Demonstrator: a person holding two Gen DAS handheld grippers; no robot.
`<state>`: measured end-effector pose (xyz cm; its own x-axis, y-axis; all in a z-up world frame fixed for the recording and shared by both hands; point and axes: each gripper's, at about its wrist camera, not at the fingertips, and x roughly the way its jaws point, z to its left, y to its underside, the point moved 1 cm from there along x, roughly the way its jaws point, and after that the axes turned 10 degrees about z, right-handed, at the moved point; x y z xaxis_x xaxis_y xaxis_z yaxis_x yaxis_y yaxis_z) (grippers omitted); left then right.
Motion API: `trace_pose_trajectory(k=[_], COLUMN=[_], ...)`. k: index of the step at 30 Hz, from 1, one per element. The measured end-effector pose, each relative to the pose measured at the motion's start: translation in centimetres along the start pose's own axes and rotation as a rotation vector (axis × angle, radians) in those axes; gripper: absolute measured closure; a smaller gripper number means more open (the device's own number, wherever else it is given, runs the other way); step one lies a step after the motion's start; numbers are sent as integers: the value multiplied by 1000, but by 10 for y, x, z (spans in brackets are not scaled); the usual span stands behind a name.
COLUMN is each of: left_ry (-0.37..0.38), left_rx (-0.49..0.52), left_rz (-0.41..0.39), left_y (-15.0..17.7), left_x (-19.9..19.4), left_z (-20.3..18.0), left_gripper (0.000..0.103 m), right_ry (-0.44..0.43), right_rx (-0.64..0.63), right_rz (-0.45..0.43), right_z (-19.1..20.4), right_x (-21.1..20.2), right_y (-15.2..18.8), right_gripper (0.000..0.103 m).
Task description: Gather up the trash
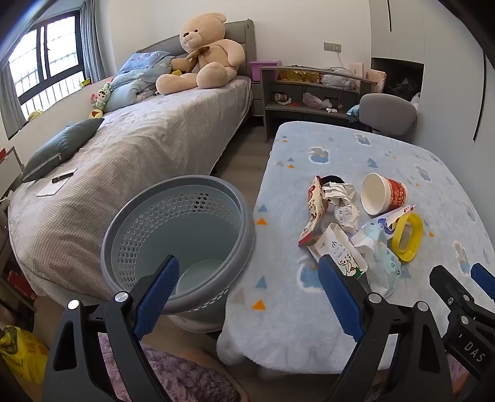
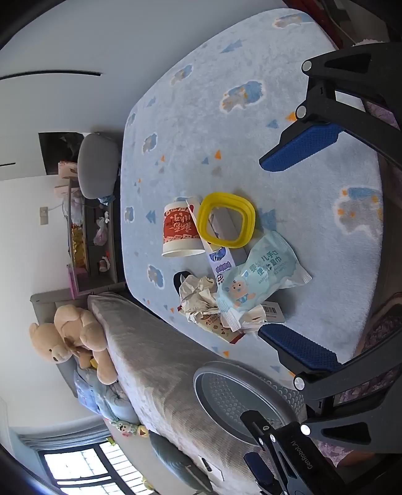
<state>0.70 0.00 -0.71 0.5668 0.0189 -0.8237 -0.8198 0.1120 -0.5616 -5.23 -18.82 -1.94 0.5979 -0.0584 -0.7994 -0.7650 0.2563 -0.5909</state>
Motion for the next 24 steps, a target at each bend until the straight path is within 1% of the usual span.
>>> trace_pose_trajectory(k=[15,19,24], left_ry=[-2,-4,-2], left_rx=[-1,-2,-5], left_rz=[-4,-6,-14], left_y=[-1,-4,1], left_x=[0,-9,-11], left_z=[1,-2,2], left_gripper=[16,16,16], right_ry=[-1,-4,-5], right_rx=[-1,-2,-6], right_rz=[-6,-10,-17], right_z=[-1,-2,-1], right_x=[-2,-6,-10], right_y=[2,-1,1], right_gripper=[6,6,6])
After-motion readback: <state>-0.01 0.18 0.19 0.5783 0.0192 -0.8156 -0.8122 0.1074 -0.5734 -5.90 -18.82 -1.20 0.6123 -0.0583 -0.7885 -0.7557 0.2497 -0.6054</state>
